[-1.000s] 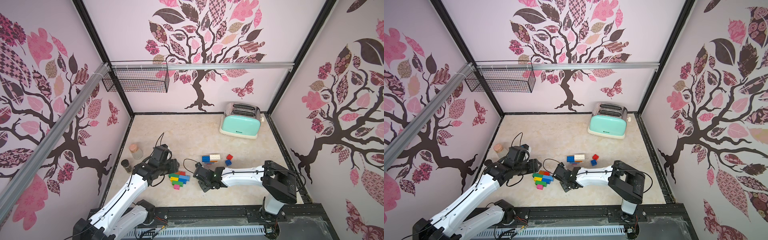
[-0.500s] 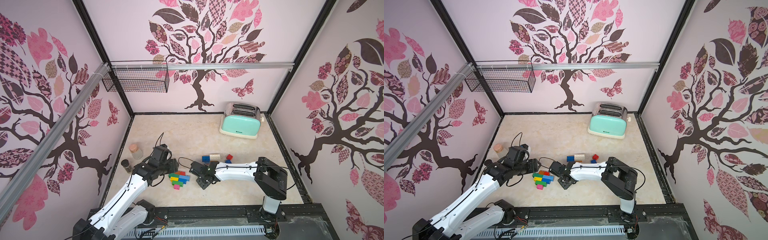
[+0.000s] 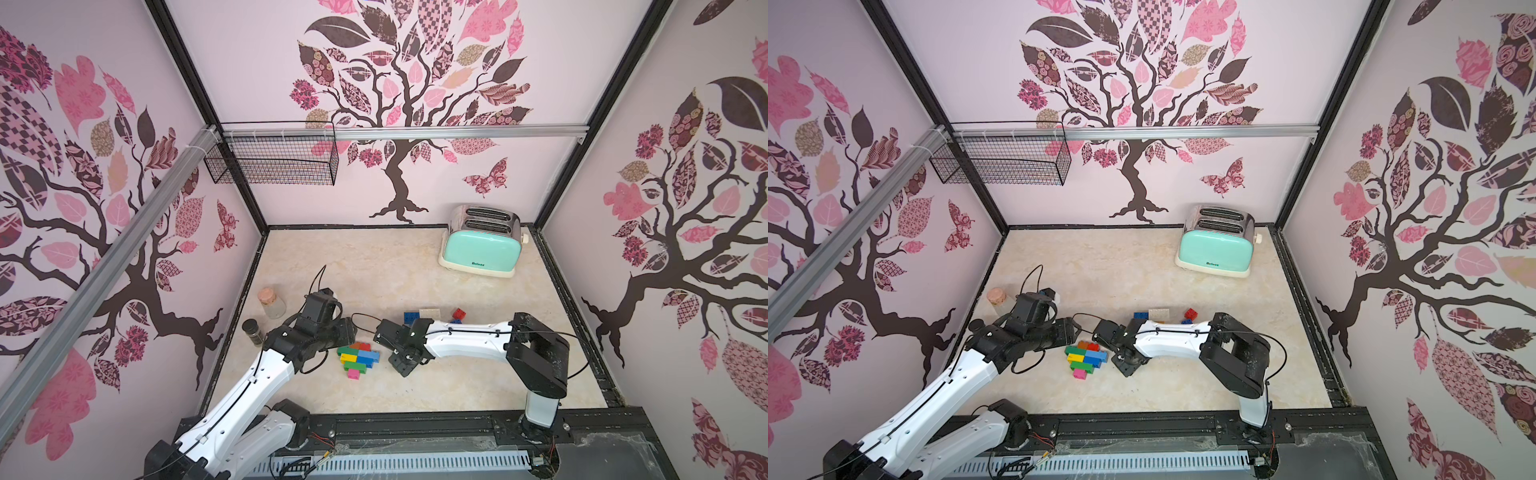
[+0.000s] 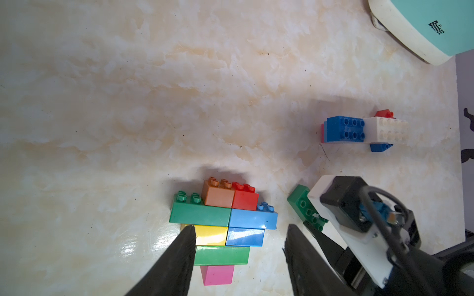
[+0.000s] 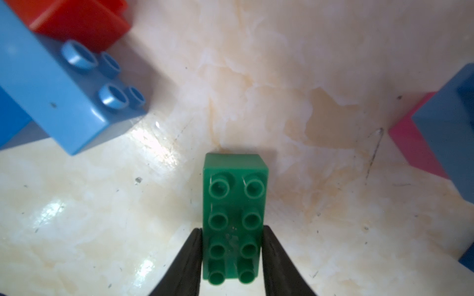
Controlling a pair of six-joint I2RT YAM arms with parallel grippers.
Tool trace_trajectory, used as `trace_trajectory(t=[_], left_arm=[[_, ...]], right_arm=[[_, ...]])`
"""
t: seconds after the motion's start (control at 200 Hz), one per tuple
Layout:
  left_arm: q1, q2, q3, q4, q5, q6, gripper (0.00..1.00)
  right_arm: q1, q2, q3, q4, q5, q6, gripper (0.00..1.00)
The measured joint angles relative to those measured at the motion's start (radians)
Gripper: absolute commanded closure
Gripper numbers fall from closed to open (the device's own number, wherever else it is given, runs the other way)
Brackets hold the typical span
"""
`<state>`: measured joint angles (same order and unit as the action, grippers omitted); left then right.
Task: Assemble a heart with lego
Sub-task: Pick up the lego brick from the center of the board.
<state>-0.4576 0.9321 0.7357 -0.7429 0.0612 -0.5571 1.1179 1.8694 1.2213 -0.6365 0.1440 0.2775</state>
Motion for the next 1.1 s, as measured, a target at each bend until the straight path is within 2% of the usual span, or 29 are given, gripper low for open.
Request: trace_trajectory(t=[0.195,0.715,0.89,1.1], left_arm=[[0.002,0.000,0.000,0.000,0.000,0.000,0.41],[0.022,-0.002,0.000,0.000,0.005,-0.004,0.41],[0.066,-0.012,-0.003,0.003,0.044,-0.009,0.41],[0.174,-0.024,-0.011,0.021,0.141,-0.018,0.41]], right_arm=[[0.000,0.008,0.003,-0.006,-0.003,-0.006,0.58],[0.000,0.009,0.002,-0.005,-0.006,-0.034,0.71],[-0.001,-0.033,-0.013,0.005,-0.026,-0.129,0.74],[-0.027,-0.202,-0.014,0.017,-0.062,-0.325,0.75]])
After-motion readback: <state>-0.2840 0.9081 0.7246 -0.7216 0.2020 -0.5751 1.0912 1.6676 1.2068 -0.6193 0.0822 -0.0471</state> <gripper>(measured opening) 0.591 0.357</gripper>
